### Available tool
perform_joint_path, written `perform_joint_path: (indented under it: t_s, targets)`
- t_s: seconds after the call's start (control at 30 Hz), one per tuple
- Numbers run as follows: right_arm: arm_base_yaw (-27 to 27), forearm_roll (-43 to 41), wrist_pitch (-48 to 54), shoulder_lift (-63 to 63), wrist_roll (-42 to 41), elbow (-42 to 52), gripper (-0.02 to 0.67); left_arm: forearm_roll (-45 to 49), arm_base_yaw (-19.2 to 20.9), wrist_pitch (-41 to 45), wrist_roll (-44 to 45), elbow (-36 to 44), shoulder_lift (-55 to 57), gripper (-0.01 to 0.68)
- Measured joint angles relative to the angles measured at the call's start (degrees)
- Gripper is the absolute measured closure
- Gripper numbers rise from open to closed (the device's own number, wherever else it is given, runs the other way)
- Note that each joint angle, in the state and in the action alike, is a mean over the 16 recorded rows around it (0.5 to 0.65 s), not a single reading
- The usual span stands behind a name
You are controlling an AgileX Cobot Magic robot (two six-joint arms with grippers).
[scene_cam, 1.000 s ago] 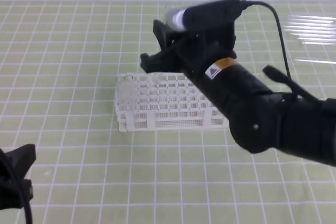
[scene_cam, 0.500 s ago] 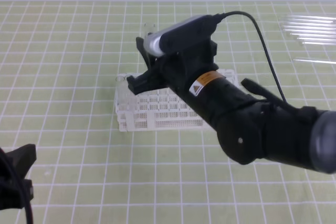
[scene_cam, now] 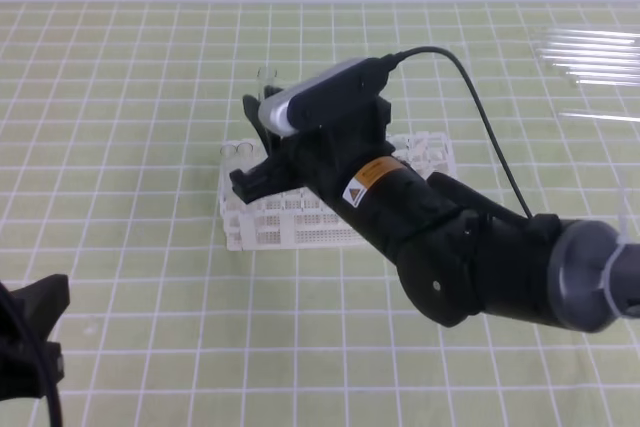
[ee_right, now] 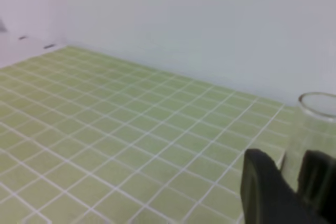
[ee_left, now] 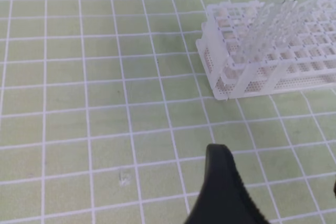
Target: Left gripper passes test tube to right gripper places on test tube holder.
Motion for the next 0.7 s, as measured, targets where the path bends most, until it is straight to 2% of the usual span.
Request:
perform_joint_path:
  t_s: [0.7]
  targets:
    - [0.0,-0.8,-0.4,2.7,-0.1,0.0,0.547,-0.1,0.0,0.0,0.0,0.0,0.0,0.28]
